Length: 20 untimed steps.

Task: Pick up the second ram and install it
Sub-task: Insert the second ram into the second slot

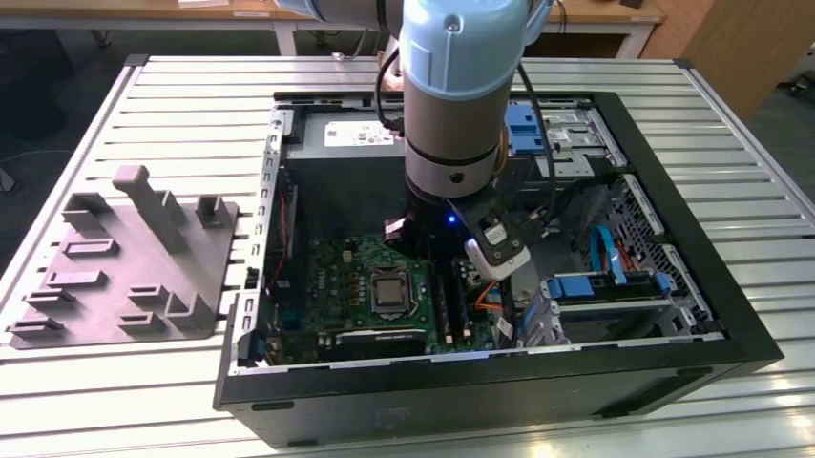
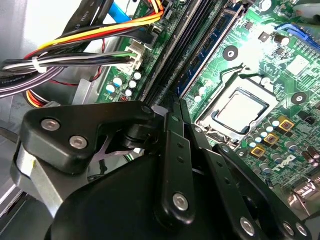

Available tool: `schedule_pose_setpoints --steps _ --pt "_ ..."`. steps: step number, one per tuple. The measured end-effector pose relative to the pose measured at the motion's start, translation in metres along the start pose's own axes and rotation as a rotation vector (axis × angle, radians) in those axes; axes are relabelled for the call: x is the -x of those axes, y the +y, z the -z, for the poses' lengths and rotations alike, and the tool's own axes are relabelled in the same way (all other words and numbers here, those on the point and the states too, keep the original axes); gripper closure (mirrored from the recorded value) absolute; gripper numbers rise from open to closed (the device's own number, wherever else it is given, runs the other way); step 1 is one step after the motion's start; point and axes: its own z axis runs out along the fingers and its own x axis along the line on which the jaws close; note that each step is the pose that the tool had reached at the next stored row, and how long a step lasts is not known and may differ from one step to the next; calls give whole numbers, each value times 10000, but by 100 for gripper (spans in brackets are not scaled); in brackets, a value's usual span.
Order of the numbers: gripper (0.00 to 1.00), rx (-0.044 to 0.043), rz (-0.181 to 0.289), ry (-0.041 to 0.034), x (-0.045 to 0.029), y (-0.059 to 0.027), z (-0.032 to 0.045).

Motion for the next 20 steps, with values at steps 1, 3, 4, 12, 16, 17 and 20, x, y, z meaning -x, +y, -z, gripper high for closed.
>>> schedule_pose_setpoints --steps 1,3,4,12,16,17,20 --pt "89 1 0 -1 0 0 -1" --pt "89 5 -1 -2 0 0 -4" --pt "89 5 -1 -2 0 0 -4" --pt "82 11 -1 -5 0 1 -7" --pt "82 13 -2 -4 1 2 5" --pt "82 18 -2 -6 2 3 17" --pt "82 10 -1 -5 6 6 89"
